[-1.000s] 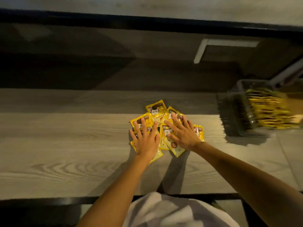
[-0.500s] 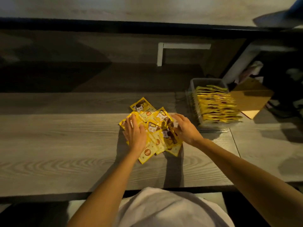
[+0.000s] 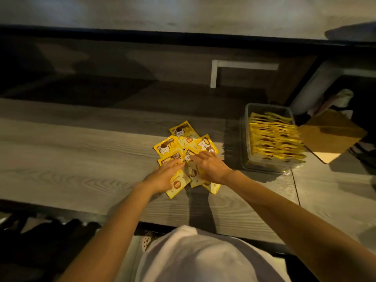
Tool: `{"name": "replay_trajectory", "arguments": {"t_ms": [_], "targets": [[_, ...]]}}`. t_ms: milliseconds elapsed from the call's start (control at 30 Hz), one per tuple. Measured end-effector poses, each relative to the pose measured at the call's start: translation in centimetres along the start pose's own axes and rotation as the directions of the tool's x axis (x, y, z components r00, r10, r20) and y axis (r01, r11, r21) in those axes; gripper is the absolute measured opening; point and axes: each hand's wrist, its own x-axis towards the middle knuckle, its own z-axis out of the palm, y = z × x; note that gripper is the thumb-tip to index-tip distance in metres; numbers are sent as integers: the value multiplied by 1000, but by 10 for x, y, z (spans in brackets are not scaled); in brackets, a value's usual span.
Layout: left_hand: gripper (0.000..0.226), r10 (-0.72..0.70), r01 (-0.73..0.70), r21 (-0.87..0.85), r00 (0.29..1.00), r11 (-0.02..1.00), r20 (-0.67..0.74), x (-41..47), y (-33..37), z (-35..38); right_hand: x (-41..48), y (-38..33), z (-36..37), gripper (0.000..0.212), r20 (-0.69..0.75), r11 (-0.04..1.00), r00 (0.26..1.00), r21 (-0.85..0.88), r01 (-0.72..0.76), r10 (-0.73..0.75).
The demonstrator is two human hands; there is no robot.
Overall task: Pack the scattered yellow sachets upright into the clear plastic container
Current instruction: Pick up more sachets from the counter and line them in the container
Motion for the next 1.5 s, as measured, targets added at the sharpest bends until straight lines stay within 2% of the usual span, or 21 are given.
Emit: {"name": "replay_trajectory", "arguments": {"t_ms": [100, 233, 367, 467, 567, 700, 800, 900, 1000, 1067, 1267, 1433, 1500], "targets": [[82, -48, 54, 136, 998, 989, -48, -2, 6, -1, 1, 2, 1, 70, -43, 998, 998, -42, -50, 48], [77, -139, 179, 146, 959, 973, -245, 2, 16, 1, -2, 7, 1, 60, -133, 983, 975, 49, -175, 180], [75, -255, 269, -3, 909, 963, -329, 9, 23, 1, -8, 12, -9, 40, -211, 956, 939, 177, -236, 271], [51, -306, 285, -110, 877, 952, -370, 12, 32, -12, -14, 17, -21, 38, -239, 896, 902, 358, -264, 361], [29, -307, 220, -229, 825, 948, -475, 14, 46, -31, -22, 24, -32, 40, -283, 829, 869, 513, -222, 407], [37, -352, 124, -404, 750, 906, -560, 16, 71, -60, -36, 35, -54, 43, -404, 760, 795, 642, -106, 452], [29, -324, 38, -429, 716, 903, -618, 20, 95, -80, -49, 46, -77, 35, -470, 715, 703, 695, -79, 534], [27, -270, -84, -445, 692, 891, -670, 29, 118, -99, -57, 67, -97, 10, -513, 671, 609, 740, -44, 605], [28, -228, -184, -455, 669, 871, -707, 40, 142, -113, -64, 92, -111, 21, -497, 587, 569, 809, 31, 656], [28, -197, -241, -450, 657, 860, -728, 48, 158, -121, -71, 107, -118, 22, -503, 570, 553, 819, 61, 664], [13, -113, -332, -438, 676, 835, -728, 87, 190, -135, -79, 154, -125, 33, -515, 529, 393, 845, 79, 762], [9, -84, -361, -468, 714, 806, -695, 119, 216, -138, -85, 185, -119, 25, -431, 437, 313, 898, 54, 846], [11, -84, -364, -495, 735, 789, -673, 130, 222, -136, -88, 192, -114, 20, -423, 438, 317, 898, 24, 849]]}}
